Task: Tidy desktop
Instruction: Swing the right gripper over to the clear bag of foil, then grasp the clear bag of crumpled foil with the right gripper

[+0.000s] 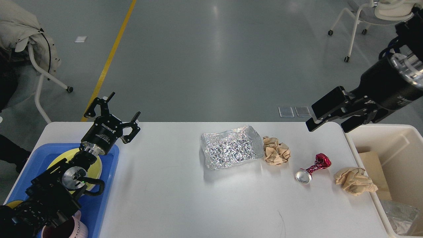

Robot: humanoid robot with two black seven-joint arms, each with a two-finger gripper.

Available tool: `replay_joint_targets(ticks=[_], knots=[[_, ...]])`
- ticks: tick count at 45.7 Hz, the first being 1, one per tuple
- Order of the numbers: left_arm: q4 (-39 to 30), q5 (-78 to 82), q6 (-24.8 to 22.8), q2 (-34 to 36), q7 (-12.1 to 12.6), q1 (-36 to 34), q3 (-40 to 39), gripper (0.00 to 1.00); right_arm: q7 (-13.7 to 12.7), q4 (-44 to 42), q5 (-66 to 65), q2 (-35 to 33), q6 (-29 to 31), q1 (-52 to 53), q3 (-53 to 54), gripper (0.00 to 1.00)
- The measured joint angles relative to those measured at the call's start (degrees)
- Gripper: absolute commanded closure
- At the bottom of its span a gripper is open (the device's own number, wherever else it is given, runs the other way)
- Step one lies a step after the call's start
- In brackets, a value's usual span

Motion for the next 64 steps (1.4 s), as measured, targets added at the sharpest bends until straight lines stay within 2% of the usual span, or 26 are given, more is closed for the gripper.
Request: replay_joint_targets(ticks=[5,9,13,16,23,27,32,38,41,54,64], knots=[[0.0,0.0,0.02,0.0,0.0,0.0,0.0,0.0,-0.1,0.05,-0.61,-0.46,0.32,-0.51,0.42,0.0],[0.0,0.0,0.02,0.0,0.0,0.0,0.0,0.0,-0.24,-1.37,-0.78,-0.22,-1.78,-2.93,0.86,0.0],[0.0,0.0,0.02,0.01,0.0,0.0,0.0,0.0,-0.61,-5.89,-0.68,1.95,-7.7,-9.36,1.87,0.0],[-0.01,0.0,0.02,0.01,0.0,0.0,0.0,0.0,-1.36,-12.23,0.08,6.54,-14.45,-17.47,2.7,0.0],[-0.01,0.0,-0.01,0.01,0.0,0.0,0.0,0.0,-6.45,-31.11,4.93,19.34,-28.14,-39.18,5.63,0.0],[0.0,0.0,-0.04,0.01,0.0,0.0,0.0,0.0,-8.82,-40.39,7.03,24.74,-31.6,-48.63,9.41,0.0],[0.0,0.0,-0.04,0.01,0.0,0.0,0.0,0.0,-11.39,-46.6,7.47,29.34,-33.4,-56.45,14.87,0.0],[0.0,0.0,-0.04,0.01,0.0,0.0,0.0,0.0,-15.21,-48.78,7.37,31.43,-37.56,-61.43,19.89,0.0],[0.0,0.0,-0.04,0.01,0.0,0.0,0.0,0.0,-16.2,-49.91,7.28,32.34,-40.75,-64.27,21.47,0.0],[0.0,0.0,0.02,0.01,0.0,0.0,0.0,0.0,-16.39,-53.93,8.1,34.54,-46.92,-70.36,22.69,0.0],[0.0,0.0,0.02,0.01,0.0,0.0,0.0,0.0,-16.35,-53.46,8.26,34.57,-48.27,-71.35,27.51,0.0]])
